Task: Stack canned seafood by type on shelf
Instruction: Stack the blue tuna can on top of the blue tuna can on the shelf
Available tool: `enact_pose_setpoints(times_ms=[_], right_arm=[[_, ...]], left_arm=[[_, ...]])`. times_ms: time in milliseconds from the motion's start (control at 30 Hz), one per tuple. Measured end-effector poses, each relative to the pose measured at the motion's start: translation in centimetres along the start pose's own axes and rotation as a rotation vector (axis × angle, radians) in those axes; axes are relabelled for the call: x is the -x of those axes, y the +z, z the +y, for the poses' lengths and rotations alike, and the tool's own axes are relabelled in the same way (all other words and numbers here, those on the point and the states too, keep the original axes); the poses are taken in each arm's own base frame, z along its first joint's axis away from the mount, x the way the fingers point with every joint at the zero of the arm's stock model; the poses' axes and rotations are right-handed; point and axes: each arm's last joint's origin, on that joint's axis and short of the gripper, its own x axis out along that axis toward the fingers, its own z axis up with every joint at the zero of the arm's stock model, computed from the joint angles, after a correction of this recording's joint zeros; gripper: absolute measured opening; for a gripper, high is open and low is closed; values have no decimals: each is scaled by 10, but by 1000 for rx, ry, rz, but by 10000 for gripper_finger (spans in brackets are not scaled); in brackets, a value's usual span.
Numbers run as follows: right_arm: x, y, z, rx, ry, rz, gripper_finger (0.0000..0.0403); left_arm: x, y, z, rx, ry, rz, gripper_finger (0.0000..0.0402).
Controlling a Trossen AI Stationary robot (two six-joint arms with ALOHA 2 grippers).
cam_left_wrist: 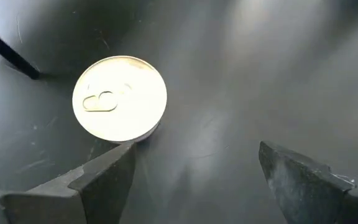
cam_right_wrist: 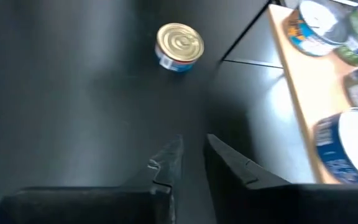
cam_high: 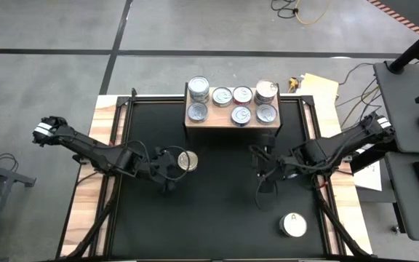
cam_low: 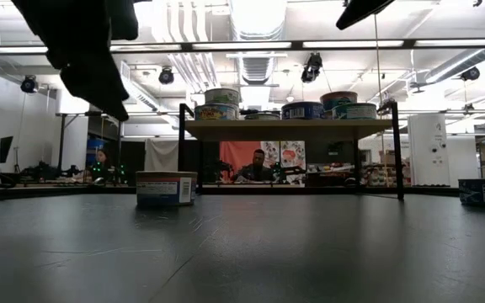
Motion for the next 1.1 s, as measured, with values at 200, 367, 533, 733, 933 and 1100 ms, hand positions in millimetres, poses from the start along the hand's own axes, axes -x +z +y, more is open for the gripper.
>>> enact_pose_setpoints(times_ms=[200,367,533,733,933,1100], right_arm=[[-4,-12,21,7,48,-23,29],[-8,-24,35,1,88,-55,12],[-12,-35,49,3,128,-108,11],[-22,-47,56,-42,147,-131,12],[-34,-69,57,-173,131,-53,13],[-39,-90,52,-305,58,87,13]], left_arm=[[-18,-5,-4,-122,46,53,323],[-33,-10,-6,-139,104,75,323],[-37,-4,-12,-172,97,38,323],[-35,5,-18,-190,74,-22,323],[-37,9,-21,-152,66,-83,323],[-41,10,-23,-137,65,-107,323]])
